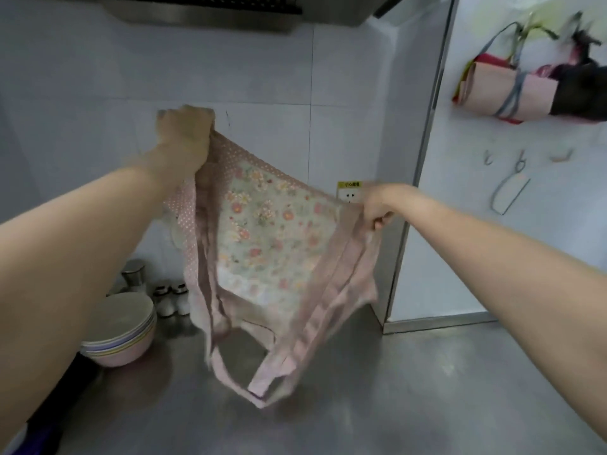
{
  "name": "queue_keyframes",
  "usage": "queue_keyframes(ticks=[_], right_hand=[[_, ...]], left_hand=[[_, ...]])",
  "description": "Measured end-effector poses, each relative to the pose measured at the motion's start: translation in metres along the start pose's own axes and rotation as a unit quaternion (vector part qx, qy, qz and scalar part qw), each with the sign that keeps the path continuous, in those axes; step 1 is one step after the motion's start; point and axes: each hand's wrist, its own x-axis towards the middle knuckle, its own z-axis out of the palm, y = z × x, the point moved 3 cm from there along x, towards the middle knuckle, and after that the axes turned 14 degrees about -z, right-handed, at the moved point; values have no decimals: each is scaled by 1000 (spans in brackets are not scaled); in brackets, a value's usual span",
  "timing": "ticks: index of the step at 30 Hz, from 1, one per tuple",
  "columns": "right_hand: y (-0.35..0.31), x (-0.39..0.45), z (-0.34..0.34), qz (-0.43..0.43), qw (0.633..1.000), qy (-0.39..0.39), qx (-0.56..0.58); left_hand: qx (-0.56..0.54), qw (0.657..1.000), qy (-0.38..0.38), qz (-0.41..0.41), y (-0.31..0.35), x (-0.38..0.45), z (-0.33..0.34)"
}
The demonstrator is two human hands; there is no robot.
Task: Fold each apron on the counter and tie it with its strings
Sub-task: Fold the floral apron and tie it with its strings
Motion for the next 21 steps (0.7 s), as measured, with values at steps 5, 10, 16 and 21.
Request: queue_keyframes(ticks=[5, 10, 16, 21], right_hand=[[11, -8, -32, -2, 996, 73, 48], [7, -11, -96, 34, 972, 174, -151], [-40, 62, -120, -72, 913, 386, -107], [-117, 180, -20, -225, 926, 304, 1]], left_hand=[[36, 996, -82, 10, -23, 0, 34], [29, 965, -243, 91, -29, -42, 71], [-241, 791, -556, 88, -12, -146, 120], [-253, 712, -651, -76, -38, -223, 208]])
